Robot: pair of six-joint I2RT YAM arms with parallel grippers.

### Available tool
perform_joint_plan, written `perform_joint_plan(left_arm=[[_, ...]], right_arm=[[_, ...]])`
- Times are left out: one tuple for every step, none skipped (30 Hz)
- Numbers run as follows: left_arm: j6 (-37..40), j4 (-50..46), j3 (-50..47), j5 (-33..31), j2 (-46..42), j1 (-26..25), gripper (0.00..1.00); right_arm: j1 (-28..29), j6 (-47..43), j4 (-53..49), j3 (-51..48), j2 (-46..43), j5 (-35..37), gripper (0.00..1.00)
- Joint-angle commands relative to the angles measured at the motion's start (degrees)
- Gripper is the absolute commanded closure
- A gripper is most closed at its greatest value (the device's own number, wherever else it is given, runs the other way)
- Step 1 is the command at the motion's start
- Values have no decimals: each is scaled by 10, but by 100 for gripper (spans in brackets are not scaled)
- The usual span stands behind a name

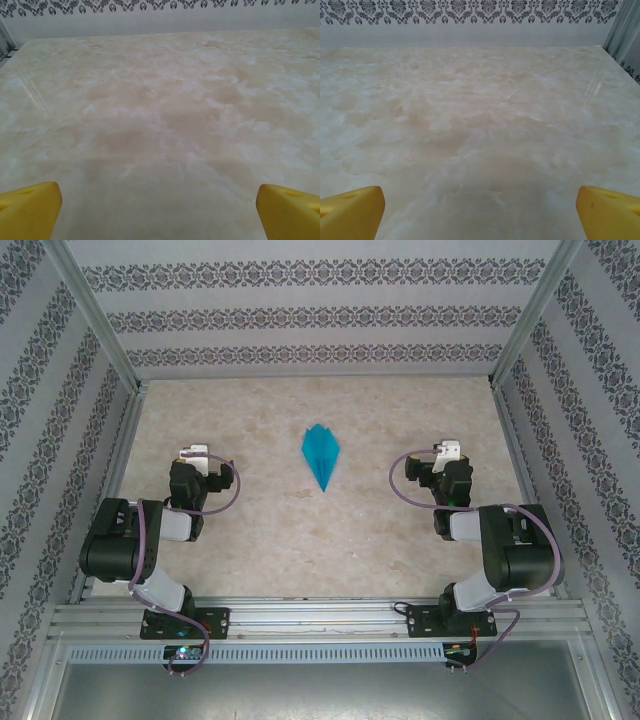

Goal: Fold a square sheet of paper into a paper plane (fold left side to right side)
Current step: Reset both arms

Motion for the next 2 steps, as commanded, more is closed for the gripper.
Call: perform_joint_plan(left_arm=[[-10, -10, 0, -1, -4, 5, 0], [-10, -10, 0, -1, -4, 5, 0]], right_arm=[[6, 4, 4, 5, -2, 8, 2], [5, 4, 4, 4, -2, 9, 2]])
